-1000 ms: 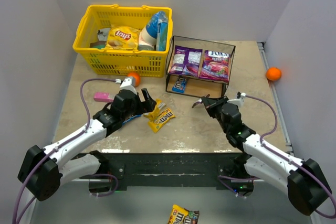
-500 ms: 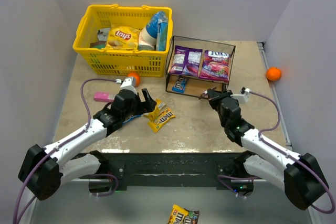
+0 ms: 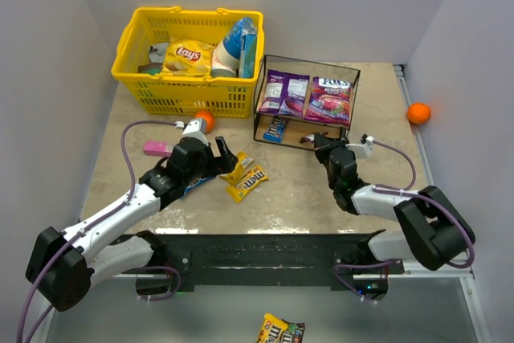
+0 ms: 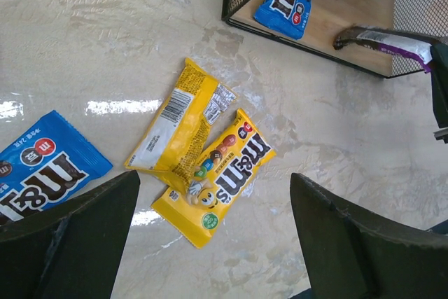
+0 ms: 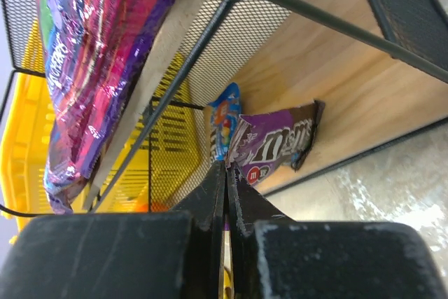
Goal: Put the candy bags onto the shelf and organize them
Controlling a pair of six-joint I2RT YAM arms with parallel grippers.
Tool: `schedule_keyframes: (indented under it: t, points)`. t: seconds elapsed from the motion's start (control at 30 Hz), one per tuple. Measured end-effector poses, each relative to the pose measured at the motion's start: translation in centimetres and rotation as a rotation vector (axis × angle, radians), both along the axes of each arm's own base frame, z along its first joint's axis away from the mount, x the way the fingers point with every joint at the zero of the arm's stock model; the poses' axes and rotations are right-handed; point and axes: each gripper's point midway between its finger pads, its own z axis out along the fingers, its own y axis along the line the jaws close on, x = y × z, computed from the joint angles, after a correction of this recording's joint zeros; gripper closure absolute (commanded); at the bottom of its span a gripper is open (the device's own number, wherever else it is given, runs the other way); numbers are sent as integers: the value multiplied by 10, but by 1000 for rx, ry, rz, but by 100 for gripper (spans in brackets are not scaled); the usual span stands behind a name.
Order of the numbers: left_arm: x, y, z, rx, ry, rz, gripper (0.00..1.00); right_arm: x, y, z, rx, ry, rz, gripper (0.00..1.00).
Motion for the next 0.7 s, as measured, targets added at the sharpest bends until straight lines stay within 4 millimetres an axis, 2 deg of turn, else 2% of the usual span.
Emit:
schedule_keyframes:
  t: [0.2, 0.4, 0.7]
  points:
    - [-1, 1, 3, -4, -5, 0, 6, 4, 1, 9, 27, -37, -5, 100]
    - [-2, 1, 1, 0, 1, 0, 6, 3, -1, 0, 60, -5, -24, 100]
    - [-2, 1, -1, 3, 8, -2, 6, 0, 0, -62, 112, 151, -67, 100]
